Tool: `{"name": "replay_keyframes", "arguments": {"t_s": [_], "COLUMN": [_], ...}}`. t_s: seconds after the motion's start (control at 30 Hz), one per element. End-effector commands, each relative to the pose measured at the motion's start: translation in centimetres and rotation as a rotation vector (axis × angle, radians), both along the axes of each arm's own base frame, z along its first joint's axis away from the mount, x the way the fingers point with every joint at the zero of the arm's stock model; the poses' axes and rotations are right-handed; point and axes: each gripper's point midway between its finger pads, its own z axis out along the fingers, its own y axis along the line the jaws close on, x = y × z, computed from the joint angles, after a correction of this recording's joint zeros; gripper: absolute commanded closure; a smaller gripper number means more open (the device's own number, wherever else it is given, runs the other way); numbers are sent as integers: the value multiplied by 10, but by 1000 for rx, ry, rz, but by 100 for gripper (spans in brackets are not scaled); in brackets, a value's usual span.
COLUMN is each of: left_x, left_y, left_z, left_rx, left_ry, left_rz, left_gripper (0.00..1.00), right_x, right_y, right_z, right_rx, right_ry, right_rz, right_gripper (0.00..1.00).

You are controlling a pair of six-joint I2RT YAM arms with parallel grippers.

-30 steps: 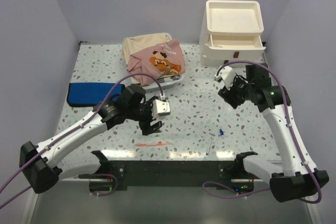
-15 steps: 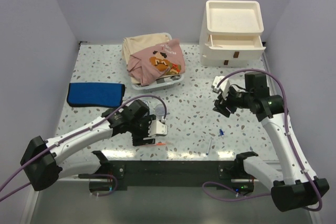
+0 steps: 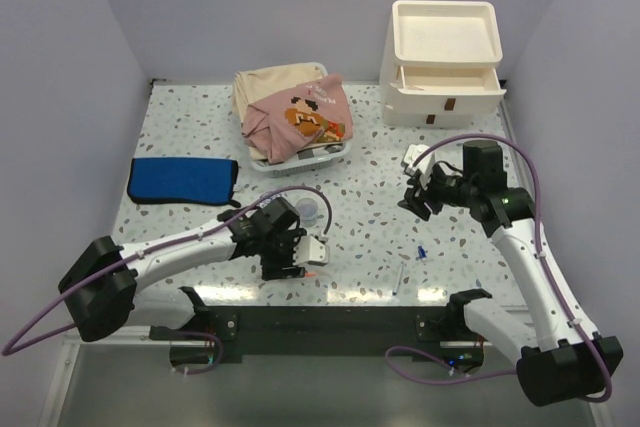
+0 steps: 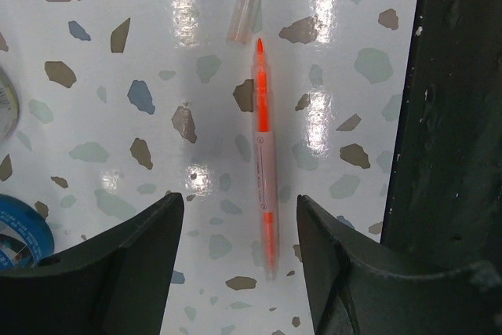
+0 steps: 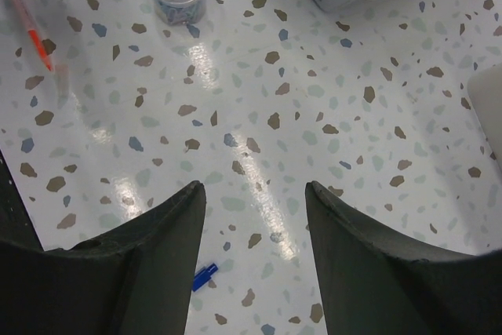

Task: Sort the stationery into containers
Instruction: Pick up the pen from the center of the board.

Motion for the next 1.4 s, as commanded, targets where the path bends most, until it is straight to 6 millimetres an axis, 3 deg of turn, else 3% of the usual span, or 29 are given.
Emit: {"name": "replay_keyframes", "arguments": {"t_s": [0.0,0.2,0.73,0.93,1.13,1.23,1.27,1.37], "left_x": [2,-1,-5,-7,-14,-19,-20,-26], "left_y": [-18,-20,-3,1,7,6,6,3], "left_z": [1,-7,-34,-41,-54,-54,-53,-43], "left_rx": [-43,-37,62,84,109,106,105,93], "left_ry": [9,26,12,7,25,49,51,85], "left_rz": [-3,-2,5,9,-19,-44,-50,-78], "left_gripper": [37,39,45,51,64,79,90,100], "right_x": [8,5,12,12,12,11,11,5], "right_y": [10,10,11,11,9,8,8,5], "right_z": [9,6,5,5,5,4,5,3], "right_rx": [59,59,67,68,61,47,43,24], "right_ry": [-37,-39,-44,-58,-67,-74,-77,-67], "right_rz": [17,24,12,11,9,14,15,26], "right_gripper": [43,43,44,44,44,44,44,45]}}
